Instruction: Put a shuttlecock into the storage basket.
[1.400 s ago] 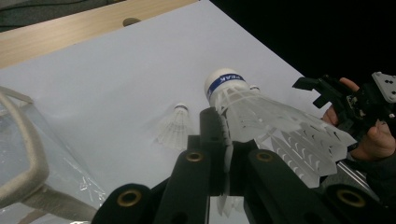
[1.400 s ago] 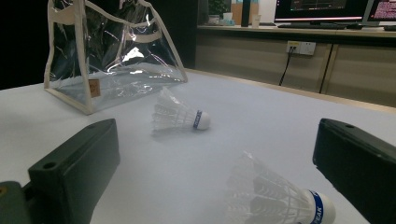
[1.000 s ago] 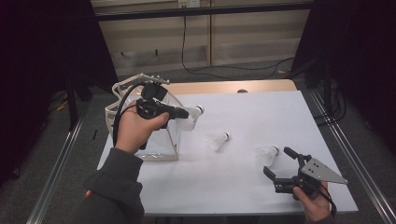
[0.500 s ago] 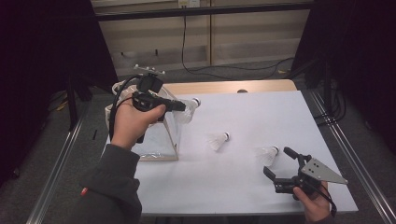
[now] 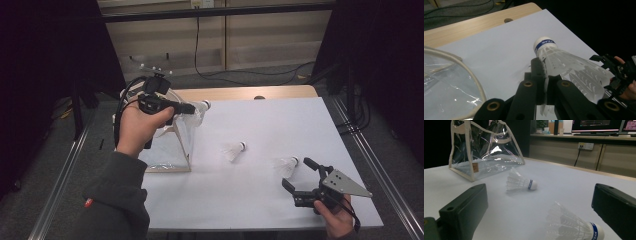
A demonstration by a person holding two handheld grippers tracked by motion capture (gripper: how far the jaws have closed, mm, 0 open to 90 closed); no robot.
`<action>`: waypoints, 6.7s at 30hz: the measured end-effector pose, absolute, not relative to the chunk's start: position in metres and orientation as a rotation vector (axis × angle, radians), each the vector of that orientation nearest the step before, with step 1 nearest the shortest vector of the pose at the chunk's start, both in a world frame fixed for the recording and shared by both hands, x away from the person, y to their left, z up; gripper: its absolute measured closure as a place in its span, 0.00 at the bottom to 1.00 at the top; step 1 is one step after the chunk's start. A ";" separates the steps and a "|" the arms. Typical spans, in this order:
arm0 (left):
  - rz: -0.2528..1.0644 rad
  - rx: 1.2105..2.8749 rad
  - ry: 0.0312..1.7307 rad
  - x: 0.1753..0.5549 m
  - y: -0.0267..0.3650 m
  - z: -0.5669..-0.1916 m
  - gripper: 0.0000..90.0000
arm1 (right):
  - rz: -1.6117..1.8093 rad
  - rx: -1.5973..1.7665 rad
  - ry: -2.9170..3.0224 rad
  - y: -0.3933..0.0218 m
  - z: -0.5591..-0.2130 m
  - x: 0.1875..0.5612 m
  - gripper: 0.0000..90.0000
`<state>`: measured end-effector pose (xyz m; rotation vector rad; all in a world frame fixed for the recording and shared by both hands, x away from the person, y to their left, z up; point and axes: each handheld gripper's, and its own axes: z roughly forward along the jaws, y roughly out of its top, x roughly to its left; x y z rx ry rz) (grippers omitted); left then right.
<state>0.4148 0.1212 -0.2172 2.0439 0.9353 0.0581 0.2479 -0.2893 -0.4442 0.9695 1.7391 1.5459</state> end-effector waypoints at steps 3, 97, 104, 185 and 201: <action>0.061 2.039 0.944 0.417 0.122 -0.216 1.00 | 1.551 0.970 1.736 -0.289 -0.444 0.248 0.00; 0.166 1.931 1.236 0.473 0.163 -0.218 1.00 | 1.566 0.964 1.735 -0.292 -0.443 0.248 0.01; 0.183 1.919 1.255 0.475 0.167 -0.218 1.00 | 1.561 0.962 1.734 -0.292 -0.444 0.248 0.01; 0.314 1.849 1.428 0.506 0.199 -0.236 0.99 | 1.556 0.963 1.727 -0.296 -0.443 0.247 0.01; 0.311 1.848 1.456 0.513 0.199 -0.249 0.99 | 1.557 0.971 1.720 -0.297 -0.442 0.247 0.01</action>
